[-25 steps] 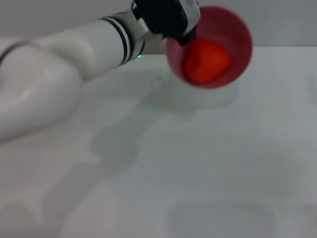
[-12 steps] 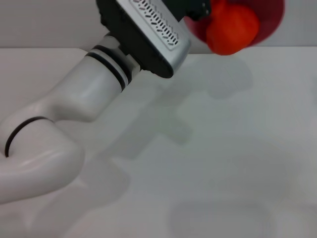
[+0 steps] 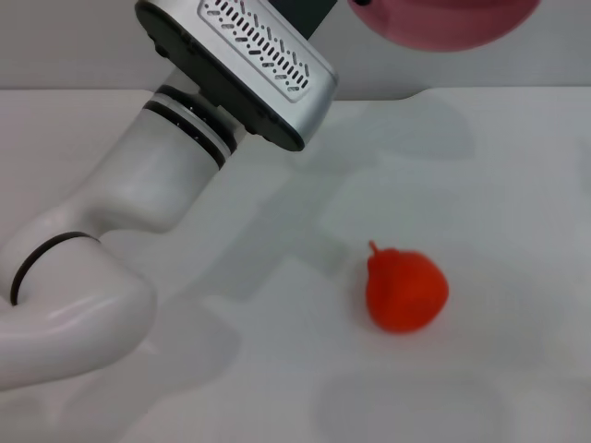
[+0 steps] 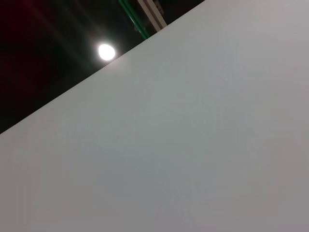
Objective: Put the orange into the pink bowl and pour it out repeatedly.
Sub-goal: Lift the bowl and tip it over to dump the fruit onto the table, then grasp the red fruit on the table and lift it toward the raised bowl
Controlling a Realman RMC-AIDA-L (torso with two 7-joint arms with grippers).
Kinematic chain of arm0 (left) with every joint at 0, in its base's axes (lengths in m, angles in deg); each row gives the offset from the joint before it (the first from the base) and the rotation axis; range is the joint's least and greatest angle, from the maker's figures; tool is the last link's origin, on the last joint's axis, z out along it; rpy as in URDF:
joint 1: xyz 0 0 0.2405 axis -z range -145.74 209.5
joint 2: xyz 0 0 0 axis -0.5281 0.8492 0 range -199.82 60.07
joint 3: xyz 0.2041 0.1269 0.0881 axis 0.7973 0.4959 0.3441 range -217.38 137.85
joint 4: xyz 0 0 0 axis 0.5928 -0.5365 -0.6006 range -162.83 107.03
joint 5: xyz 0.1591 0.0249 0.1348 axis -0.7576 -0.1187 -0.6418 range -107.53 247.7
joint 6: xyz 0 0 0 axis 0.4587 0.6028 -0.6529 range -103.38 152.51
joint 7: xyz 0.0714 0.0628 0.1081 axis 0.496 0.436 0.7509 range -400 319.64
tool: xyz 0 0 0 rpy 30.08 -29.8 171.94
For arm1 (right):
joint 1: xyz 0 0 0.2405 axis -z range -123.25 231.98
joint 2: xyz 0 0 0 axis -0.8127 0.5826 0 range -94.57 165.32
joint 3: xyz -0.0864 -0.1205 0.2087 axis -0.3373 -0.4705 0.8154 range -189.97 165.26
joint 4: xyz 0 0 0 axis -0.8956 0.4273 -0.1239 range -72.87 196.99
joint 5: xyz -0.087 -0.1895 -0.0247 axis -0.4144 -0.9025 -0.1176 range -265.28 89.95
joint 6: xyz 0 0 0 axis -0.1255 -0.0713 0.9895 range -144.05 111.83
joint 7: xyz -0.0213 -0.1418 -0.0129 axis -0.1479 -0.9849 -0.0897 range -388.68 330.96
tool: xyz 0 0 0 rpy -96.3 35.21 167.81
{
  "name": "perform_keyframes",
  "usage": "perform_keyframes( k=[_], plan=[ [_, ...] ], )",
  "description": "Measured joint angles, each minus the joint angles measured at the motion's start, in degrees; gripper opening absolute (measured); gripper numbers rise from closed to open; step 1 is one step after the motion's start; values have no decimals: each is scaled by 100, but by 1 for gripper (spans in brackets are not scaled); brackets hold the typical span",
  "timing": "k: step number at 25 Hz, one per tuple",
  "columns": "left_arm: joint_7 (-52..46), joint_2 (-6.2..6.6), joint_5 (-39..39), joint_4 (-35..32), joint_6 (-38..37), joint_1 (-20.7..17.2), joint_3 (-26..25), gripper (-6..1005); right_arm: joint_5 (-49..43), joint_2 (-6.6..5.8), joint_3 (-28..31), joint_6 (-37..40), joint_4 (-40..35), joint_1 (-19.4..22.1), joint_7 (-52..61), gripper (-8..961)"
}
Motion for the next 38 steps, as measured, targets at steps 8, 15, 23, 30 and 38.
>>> perform_keyframes(
  k=[8, 15, 23, 30, 38],
  plan=[
    [-89, 2, 28, 45, -203, 48, -29, 43, 19, -3, 0, 5, 49, -9, -1, 438],
    [-858, 23, 370, -55, -2338, 449, -873, 43, 32, -3, 1, 43, 105, -35, -1, 437],
    [-972, 43, 708, -109, -4917, 1031, -2077, 43, -3, -3, -13, 27, 252, -156, 80, 437],
    [-579, 79, 667, -88, -8096, 1773, -3825, 43, -788, -281, 53, -701, 394, -479, 971, 436],
    [-148, 268, -528, -64, -11373, 2393, -5995, 44, -4893, -1187, 692, -2314, -19, -1393, 4607, 436]
  ],
)
